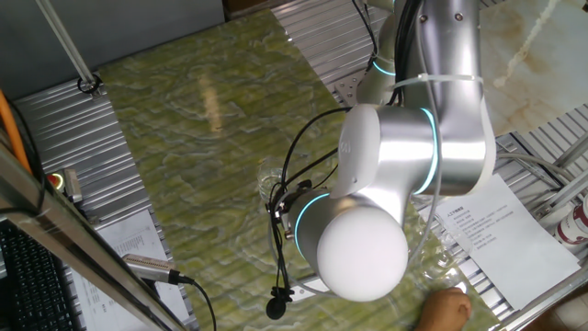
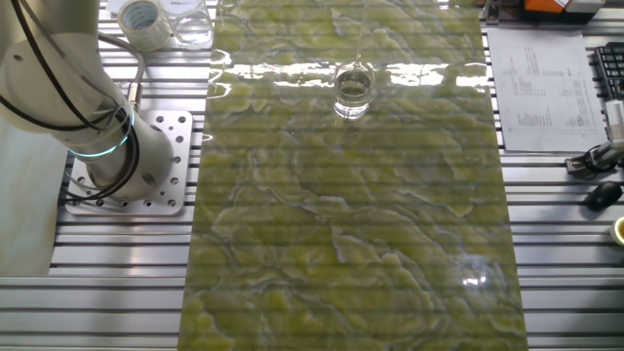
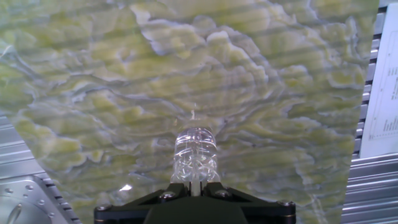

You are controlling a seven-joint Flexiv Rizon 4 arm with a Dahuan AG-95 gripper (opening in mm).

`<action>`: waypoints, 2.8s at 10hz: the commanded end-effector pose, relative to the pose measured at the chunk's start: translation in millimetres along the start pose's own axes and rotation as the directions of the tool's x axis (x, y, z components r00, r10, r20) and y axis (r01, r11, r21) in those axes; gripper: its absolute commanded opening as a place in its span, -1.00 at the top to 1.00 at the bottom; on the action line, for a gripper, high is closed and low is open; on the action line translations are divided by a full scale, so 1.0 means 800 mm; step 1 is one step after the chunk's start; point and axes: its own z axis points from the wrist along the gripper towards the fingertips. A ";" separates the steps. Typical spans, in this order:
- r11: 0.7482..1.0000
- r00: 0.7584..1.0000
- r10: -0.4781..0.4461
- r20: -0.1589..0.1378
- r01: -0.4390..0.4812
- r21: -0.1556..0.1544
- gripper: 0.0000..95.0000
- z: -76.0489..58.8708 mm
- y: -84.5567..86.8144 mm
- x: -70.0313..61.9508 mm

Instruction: Stir the beaker with a glass rod

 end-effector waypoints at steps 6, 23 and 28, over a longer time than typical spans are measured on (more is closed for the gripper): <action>1.000 1.000 -0.013 0.017 0.013 -0.001 1.00 -0.010 0.000 0.010; 1.000 0.995 -0.030 0.096 0.030 0.008 1.00 -0.030 -0.005 0.040; 1.000 0.991 -0.020 0.134 0.019 0.007 1.00 -0.036 -0.005 0.050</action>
